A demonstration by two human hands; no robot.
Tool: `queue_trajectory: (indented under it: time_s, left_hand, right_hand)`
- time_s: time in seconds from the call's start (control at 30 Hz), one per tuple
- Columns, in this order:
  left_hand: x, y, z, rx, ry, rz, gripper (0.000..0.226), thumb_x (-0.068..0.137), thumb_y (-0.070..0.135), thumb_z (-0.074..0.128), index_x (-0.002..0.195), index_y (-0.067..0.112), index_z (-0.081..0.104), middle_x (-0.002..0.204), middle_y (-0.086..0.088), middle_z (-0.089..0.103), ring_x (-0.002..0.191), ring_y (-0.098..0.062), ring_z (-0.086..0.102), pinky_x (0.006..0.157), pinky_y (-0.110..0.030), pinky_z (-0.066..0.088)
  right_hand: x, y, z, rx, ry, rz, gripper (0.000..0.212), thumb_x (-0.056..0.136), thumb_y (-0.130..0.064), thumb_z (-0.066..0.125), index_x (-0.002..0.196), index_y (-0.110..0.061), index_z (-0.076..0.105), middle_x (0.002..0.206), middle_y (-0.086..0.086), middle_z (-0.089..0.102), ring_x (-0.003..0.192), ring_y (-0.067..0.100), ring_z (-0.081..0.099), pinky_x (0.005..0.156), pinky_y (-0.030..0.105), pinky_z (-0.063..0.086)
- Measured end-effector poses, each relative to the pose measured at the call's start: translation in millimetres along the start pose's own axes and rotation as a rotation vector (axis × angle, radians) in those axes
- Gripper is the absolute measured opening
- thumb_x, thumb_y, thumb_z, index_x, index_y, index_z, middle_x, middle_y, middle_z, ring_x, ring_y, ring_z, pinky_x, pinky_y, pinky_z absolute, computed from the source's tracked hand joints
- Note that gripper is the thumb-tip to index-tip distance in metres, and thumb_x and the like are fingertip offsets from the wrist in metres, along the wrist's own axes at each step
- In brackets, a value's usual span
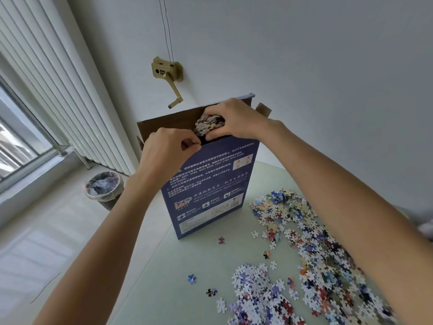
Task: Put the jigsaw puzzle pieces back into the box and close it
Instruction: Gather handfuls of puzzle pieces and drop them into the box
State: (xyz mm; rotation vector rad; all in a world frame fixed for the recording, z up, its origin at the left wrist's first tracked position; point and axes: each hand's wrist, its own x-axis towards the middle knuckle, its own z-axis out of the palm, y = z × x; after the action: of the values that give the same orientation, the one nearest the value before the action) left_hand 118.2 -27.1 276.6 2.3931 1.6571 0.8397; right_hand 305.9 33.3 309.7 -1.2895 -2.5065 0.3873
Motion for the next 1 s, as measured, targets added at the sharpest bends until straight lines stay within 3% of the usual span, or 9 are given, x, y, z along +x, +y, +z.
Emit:
queue_trajectory:
  time_s: [0.3, 0.5, 0.63, 0.73, 0.83, 0.93, 1.0]
  left_hand:
    - [-10.7, -3.1, 1.1, 0.018, 0.067, 0.080, 0.015, 0.087, 0.023, 0.064, 0.100, 0.027, 0.072, 0.091, 0.006, 0.071, 0.077, -0.011, 0.065, 0.070, -0.033, 0.055]
    - [-13.2, -2.6, 3.4, 0.024, 0.110, 0.109, 0.015, 0.087, 0.022, 0.064, 0.099, 0.025, 0.072, 0.090, 0.005, 0.071, 0.076, -0.014, 0.065, 0.067, -0.032, 0.054]
    - [-17.2, 0.4, 6.4, 0.049, 0.160, 0.142, 0.018, 0.088, 0.021, 0.062, 0.105, 0.021, 0.069, 0.094, 0.003, 0.071, 0.081, -0.017, 0.067, 0.069, -0.031, 0.054]
    - [-26.8, 6.8, 9.4, 0.099, 0.298, 0.234, 0.019, 0.089, 0.021, 0.060, 0.106, 0.016, 0.067, 0.095, 0.000, 0.070, 0.085, -0.019, 0.065, 0.066, -0.025, 0.047]
    - [-47.3, 12.8, 24.7, 0.050, 0.386, 0.413, 0.018, 0.090, 0.020, 0.058, 0.103, 0.012, 0.068, 0.093, -0.003, 0.071, 0.085, -0.019, 0.065, 0.067, -0.022, 0.047]
    - [-79.3, 11.7, 60.0, -0.074, 0.316, 0.503, 0.018, 0.090, 0.018, 0.056, 0.099, 0.011, 0.069, 0.088, -0.001, 0.071, 0.080, -0.015, 0.064, 0.063, -0.022, 0.052]
    - [-108.4, 3.9, 94.2, -0.162, 0.191, 0.401, 0.018, 0.090, 0.020, 0.055, 0.100, 0.013, 0.068, 0.090, 0.001, 0.070, 0.080, -0.014, 0.065, 0.065, -0.026, 0.055]
  right_hand:
    - [3.1, -12.5, 12.9, 0.049, 0.013, -0.038, 0.024, 0.084, -0.029, 0.067, 0.105, -0.016, 0.068, 0.103, -0.003, 0.067, 0.094, 0.006, 0.057, 0.088, 0.024, 0.046]
    - [-0.5, -12.2, 20.8, 0.053, 0.084, -0.038, 0.018, 0.086, -0.027, 0.065, 0.100, -0.017, 0.071, 0.098, -0.004, 0.069, 0.091, 0.008, 0.060, 0.088, 0.034, 0.049]
    - [-20.8, -15.2, 28.2, 0.077, 0.319, -0.085, 0.017, 0.089, -0.024, 0.061, 0.100, -0.014, 0.069, 0.096, -0.001, 0.070, 0.089, 0.009, 0.063, 0.080, 0.031, 0.054]
    - [-57.4, -18.9, 41.7, 0.053, 0.524, -0.106, 0.021, 0.089, -0.021, 0.060, 0.105, -0.009, 0.067, 0.100, 0.004, 0.070, 0.092, 0.011, 0.064, 0.079, 0.018, 0.052]
    - [-110.2, -15.0, 71.8, 0.007, 0.651, -0.008, 0.023, 0.088, -0.020, 0.062, 0.105, -0.006, 0.067, 0.102, 0.007, 0.070, 0.093, 0.011, 0.062, 0.079, 0.008, 0.044]
    - [-166.6, -7.7, 112.7, 0.047, 0.591, 0.106, 0.017, 0.086, -0.011, 0.064, 0.102, -0.005, 0.067, 0.097, 0.008, 0.070, 0.087, 0.013, 0.064, 0.076, 0.010, 0.046]
    - [-202.8, -2.1, 144.2, 0.068, 0.485, 0.210, 0.017, 0.084, -0.004, 0.065, 0.101, -0.003, 0.067, 0.094, 0.009, 0.070, 0.084, 0.017, 0.066, 0.077, 0.015, 0.048]
